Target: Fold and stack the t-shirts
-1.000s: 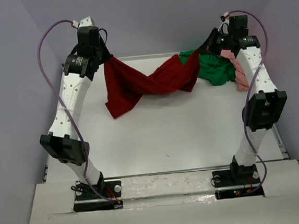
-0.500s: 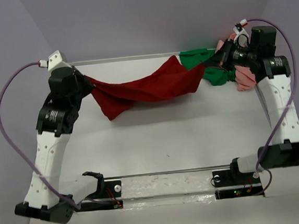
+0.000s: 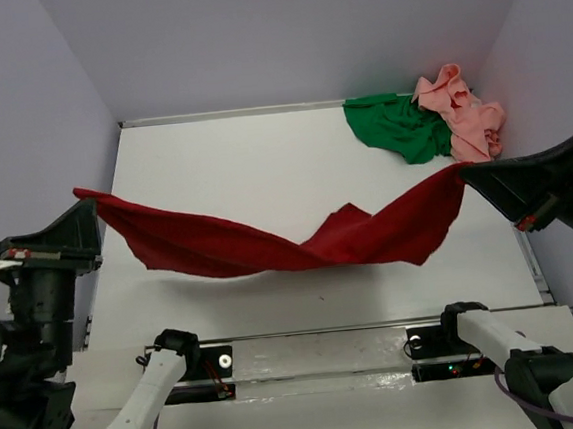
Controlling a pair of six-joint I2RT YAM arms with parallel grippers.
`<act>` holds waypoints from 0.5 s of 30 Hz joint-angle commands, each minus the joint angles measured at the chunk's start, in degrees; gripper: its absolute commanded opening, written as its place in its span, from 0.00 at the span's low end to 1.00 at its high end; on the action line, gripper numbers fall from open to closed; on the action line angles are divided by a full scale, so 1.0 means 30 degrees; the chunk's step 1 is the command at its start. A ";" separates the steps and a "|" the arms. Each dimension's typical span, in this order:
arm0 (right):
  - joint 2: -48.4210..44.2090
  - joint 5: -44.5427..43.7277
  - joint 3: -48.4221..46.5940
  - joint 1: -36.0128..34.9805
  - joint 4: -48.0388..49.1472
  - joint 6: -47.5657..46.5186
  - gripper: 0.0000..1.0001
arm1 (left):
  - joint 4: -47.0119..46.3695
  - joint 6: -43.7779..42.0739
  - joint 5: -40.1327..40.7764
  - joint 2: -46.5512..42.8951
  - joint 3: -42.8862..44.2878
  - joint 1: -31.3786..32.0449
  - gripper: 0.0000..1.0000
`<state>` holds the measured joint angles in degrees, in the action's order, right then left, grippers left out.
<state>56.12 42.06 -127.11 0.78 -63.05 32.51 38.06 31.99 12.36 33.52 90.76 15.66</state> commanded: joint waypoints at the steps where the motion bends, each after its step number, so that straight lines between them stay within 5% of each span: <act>1: 0.2474 -0.0719 -0.4175 0.0122 -0.3152 0.0995 0.00 | 0.1341 -0.0175 0.1706 0.0982 0.2871 -0.0035 0.00; 5: 0.1454 -0.2475 -0.3575 0.0122 -0.0648 0.1642 0.00 | 0.2487 -0.0669 0.2849 0.1279 0.4551 -0.0035 0.00; 10: 0.0862 -0.2684 0.0473 0.0122 0.2877 0.1906 0.00 | 0.1669 -0.0557 0.3966 0.0635 0.1951 -0.0035 0.00; 15: 0.3791 -0.1717 -0.1836 0.0122 0.5367 0.2169 0.00 | 0.2572 0.0439 0.2503 0.1510 0.0276 -0.0035 0.00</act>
<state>62.70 36.53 -128.88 0.78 -59.35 37.58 45.12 31.44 21.15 34.76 93.93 15.64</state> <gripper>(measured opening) 0.016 0.014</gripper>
